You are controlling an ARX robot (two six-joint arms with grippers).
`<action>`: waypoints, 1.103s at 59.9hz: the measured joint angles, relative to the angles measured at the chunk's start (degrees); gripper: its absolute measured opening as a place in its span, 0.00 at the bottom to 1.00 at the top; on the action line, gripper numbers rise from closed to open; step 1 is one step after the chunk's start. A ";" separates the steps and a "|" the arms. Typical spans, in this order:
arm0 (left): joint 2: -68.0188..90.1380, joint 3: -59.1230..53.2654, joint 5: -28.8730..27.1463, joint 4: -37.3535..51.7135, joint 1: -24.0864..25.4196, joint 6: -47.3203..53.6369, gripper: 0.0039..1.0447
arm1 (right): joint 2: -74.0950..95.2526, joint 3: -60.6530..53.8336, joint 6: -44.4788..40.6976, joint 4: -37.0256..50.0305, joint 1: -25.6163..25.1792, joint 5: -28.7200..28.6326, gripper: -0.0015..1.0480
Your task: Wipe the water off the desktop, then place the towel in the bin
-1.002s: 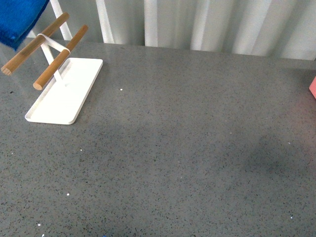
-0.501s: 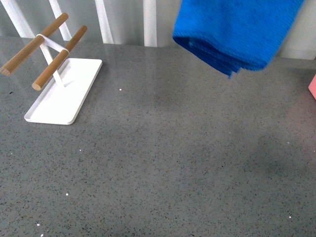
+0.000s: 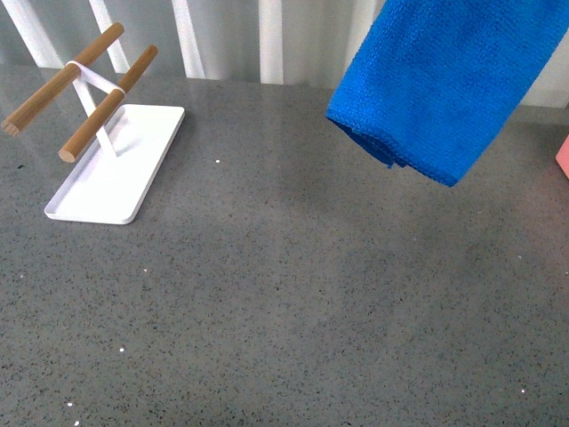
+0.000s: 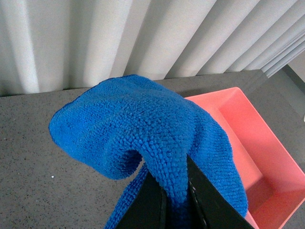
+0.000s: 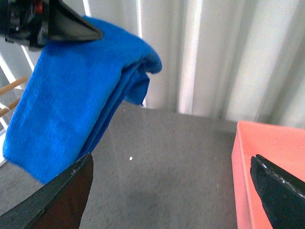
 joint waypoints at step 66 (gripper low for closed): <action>-0.02 5.53 4.94 -2.47 -2.38 -7.87 0.04 | 55.12 19.63 -4.46 37.88 20.39 1.97 0.93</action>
